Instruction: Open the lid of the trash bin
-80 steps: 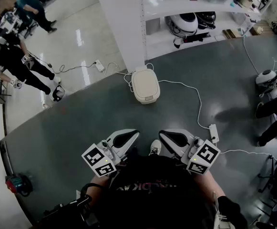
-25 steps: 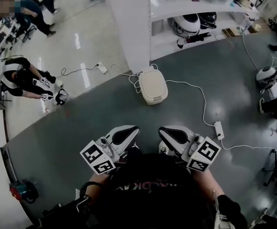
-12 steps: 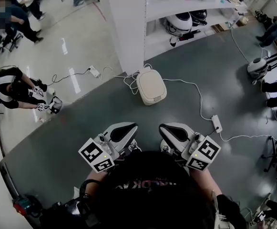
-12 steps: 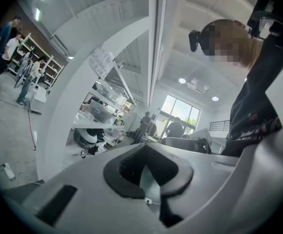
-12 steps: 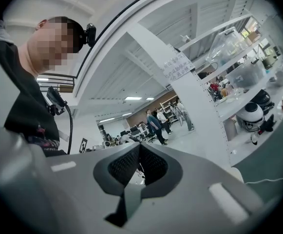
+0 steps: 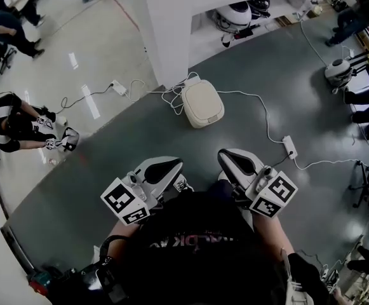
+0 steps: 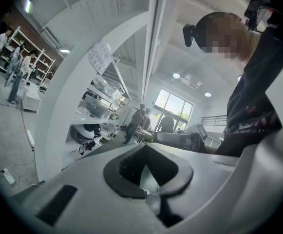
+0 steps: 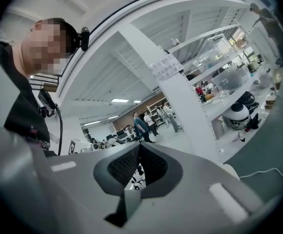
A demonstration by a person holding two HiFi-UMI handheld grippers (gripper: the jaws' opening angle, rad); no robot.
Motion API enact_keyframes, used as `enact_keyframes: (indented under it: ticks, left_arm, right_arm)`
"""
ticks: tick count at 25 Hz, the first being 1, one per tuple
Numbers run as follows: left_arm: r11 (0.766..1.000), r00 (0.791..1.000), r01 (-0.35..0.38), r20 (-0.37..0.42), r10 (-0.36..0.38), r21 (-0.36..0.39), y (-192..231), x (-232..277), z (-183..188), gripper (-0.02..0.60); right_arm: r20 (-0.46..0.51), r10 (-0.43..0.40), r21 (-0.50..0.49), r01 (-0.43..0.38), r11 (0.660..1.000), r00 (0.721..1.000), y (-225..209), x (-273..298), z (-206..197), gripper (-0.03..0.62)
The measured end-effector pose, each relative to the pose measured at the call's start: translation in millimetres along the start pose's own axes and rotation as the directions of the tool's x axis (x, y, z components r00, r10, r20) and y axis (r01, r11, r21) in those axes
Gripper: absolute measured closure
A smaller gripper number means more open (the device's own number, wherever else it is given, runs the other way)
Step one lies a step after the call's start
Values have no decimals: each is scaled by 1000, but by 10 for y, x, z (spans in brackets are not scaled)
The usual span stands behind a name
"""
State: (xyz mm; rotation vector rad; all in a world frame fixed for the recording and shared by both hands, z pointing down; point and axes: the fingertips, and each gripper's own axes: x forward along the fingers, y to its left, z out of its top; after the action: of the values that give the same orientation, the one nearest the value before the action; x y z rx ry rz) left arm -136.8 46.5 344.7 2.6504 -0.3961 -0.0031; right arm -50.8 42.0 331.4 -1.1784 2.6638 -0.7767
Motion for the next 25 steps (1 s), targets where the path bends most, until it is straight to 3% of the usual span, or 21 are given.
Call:
enact_keyframes:
  ticks: [8, 15, 22, 25]
  left_arm:
    - [999, 999, 39, -35, -40, -20, 123, 20, -3, 581]
    - [1000, 999, -1, -41, 1, -5, 341, 227, 14, 581]
    - [999, 995, -27, -97, 25, -17, 557, 595, -50, 581]
    - [999, 995, -3, -97, -1, -40, 651, 863, -73, 581]
  right_arm:
    - [-6, -147, 28, 147, 989, 989, -496, 7, 1, 586]
    - [-79, -237, 97, 244, 965, 968, -1578, 154, -367, 586]
    - [-226, -313, 248, 365, 897, 922, -2866, 302, -1103, 537]
    - [-306, -348, 289, 434, 853, 886, -3390, 319, -1507, 522]
